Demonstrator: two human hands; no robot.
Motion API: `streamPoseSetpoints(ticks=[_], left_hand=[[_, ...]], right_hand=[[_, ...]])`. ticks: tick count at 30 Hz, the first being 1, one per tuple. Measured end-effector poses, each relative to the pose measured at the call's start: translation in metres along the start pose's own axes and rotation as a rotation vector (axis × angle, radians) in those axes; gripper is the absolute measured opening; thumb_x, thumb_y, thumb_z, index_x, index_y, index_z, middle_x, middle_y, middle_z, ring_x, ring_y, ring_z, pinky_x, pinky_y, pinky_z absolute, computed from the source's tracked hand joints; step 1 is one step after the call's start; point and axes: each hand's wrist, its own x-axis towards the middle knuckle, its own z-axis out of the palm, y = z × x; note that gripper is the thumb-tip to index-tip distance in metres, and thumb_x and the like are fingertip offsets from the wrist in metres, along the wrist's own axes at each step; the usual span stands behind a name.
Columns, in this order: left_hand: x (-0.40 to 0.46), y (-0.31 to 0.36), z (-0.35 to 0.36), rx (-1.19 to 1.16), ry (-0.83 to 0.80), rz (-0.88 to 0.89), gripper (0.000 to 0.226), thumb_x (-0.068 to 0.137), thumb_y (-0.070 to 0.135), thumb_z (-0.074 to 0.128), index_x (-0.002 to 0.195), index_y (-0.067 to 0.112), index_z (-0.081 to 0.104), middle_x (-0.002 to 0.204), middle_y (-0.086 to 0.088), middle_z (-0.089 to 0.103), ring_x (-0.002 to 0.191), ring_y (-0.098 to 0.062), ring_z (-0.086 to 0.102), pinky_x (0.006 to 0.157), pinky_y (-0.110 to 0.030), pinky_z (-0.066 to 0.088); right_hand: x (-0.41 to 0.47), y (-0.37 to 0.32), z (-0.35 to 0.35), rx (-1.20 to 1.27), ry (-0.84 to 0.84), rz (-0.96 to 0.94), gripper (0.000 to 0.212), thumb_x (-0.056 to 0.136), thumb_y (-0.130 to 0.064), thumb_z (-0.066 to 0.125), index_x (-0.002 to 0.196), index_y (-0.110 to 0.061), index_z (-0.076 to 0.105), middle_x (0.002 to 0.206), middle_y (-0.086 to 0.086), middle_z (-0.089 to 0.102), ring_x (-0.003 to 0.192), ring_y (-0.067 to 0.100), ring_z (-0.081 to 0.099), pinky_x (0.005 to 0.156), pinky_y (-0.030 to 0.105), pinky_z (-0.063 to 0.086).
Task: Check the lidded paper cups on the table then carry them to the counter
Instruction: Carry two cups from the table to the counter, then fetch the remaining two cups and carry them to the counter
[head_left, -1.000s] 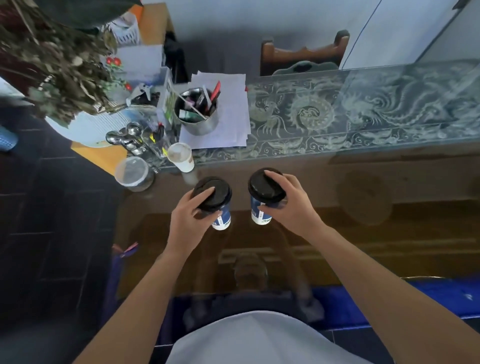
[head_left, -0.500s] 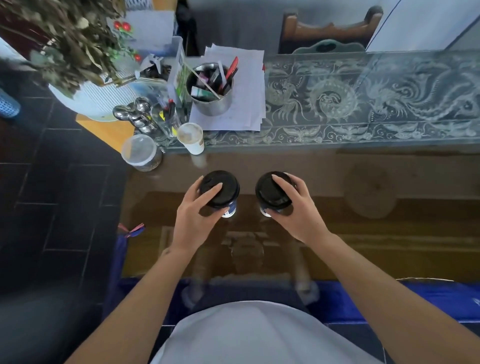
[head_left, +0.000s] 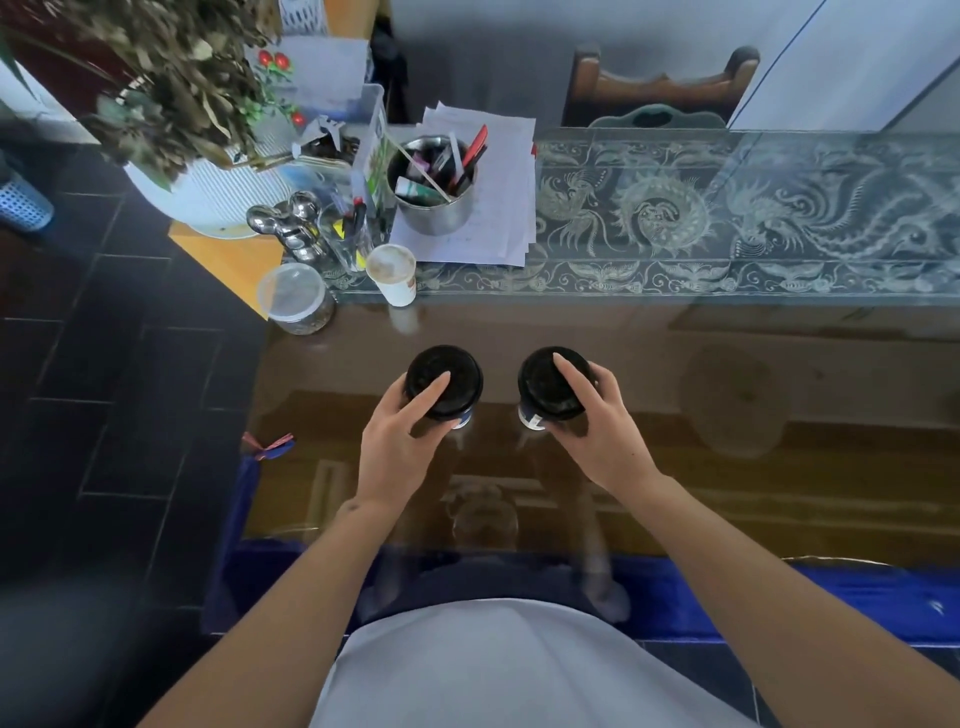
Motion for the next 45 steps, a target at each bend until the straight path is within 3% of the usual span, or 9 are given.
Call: streamPoseSetpoints(ticks=[12,20,23,25,28,30,35,42,45], left_hand=[[-0.001,0.009,-0.004,0.053,-0.021,-0.042,0.065,0.088,0.016,0.083,0.147,0.028,0.059,0.158,-0.013,0.048,0.139,-0.031,0.054,0.114,-0.045,0.047],[-0.022,0.032,-0.023,0.056,-0.085,-0.12,0.095,0.087,0.036,0.083,0.161,0.047,0.025,0.173,-0.005,0.018,0.157,-0.028,0.027,0.118,-0.048,0.035],[-0.045,0.033,-0.025,0.122,-0.062,-0.094,0.091,0.089,0.042,0.08,0.16,0.048,0.024,0.169,-0.003,0.025,0.153,-0.028,0.031,0.114,-0.048,0.041],[-0.062,0.034,-0.025,0.18,-0.023,-0.069,0.079,0.091,0.04,0.077,0.158,0.041,0.035,0.158,-0.005,0.036,0.143,-0.028,0.041,0.109,-0.048,0.047],[-0.084,0.031,-0.028,0.301,-0.008,-0.094,0.06,0.093,0.038,0.075,0.147,0.033,0.049,0.143,-0.005,0.044,0.129,-0.026,0.049,0.097,-0.049,0.058],[-0.099,0.029,-0.031,0.384,-0.009,-0.133,0.055,0.092,0.039,0.075,0.142,0.031,0.053,0.143,-0.007,0.045,0.127,-0.029,0.051,0.09,-0.051,0.061],[-0.135,0.011,-0.059,0.508,0.024,-0.255,0.054,0.094,0.04,0.073,0.144,0.031,0.055,0.148,-0.012,0.046,0.131,-0.035,0.05,0.091,-0.053,0.06],[-0.208,-0.054,-0.13,0.431,0.194,-0.431,0.055,0.092,0.042,0.073,0.144,0.031,0.058,0.14,-0.007,0.049,0.122,-0.032,0.053,0.079,-0.048,0.062],[-0.249,-0.091,-0.175,0.379,0.31,-0.537,0.056,0.091,0.041,0.076,0.144,0.032,0.058,0.135,-0.006,0.05,0.119,-0.031,0.055,0.078,-0.046,0.061]], right_hand=[[0.002,-0.008,-0.01,-0.03,-0.026,0.024,0.087,0.086,-0.015,0.08,0.157,-0.032,0.032,0.16,0.005,0.023,0.142,0.032,0.041,0.11,0.052,0.049],[-0.034,-0.021,-0.022,0.017,0.058,0.077,0.096,0.086,-0.023,0.081,0.159,-0.042,0.021,0.166,-0.003,0.013,0.153,0.027,0.02,0.113,0.041,0.034],[-0.063,-0.03,-0.015,0.029,0.174,0.079,0.085,0.089,-0.023,0.078,0.157,-0.036,0.029,0.163,-0.003,0.022,0.149,0.015,0.024,0.113,0.031,0.034],[-0.079,-0.038,-0.009,0.083,0.201,0.02,0.074,0.091,-0.02,0.076,0.154,-0.032,0.037,0.157,-0.003,0.032,0.143,0.007,0.033,0.115,0.028,0.038],[-0.094,-0.052,0.005,0.06,0.1,-0.082,0.062,0.093,-0.024,0.073,0.148,-0.029,0.045,0.151,-0.004,0.039,0.132,0.008,0.048,0.106,0.025,0.05],[-0.098,-0.059,0.018,0.023,0.005,-0.12,0.061,0.094,-0.03,0.071,0.148,-0.033,0.044,0.153,-0.006,0.037,0.13,0.009,0.051,0.101,0.018,0.05],[-0.086,-0.088,0.046,-0.022,-0.138,-0.214,0.058,0.095,-0.037,0.069,0.147,-0.036,0.044,0.153,-0.005,0.039,0.128,0.013,0.054,0.1,0.02,0.049],[-0.087,-0.171,0.119,-0.039,-0.289,-0.371,0.053,0.096,-0.039,0.065,0.146,-0.031,0.047,0.15,-0.004,0.041,0.135,0.015,0.048,0.107,0.026,0.047],[-0.102,-0.222,0.165,-0.009,-0.348,-0.439,0.05,0.095,-0.034,0.066,0.143,-0.025,0.053,0.145,-0.003,0.047,0.131,0.013,0.051,0.105,0.021,0.045]])
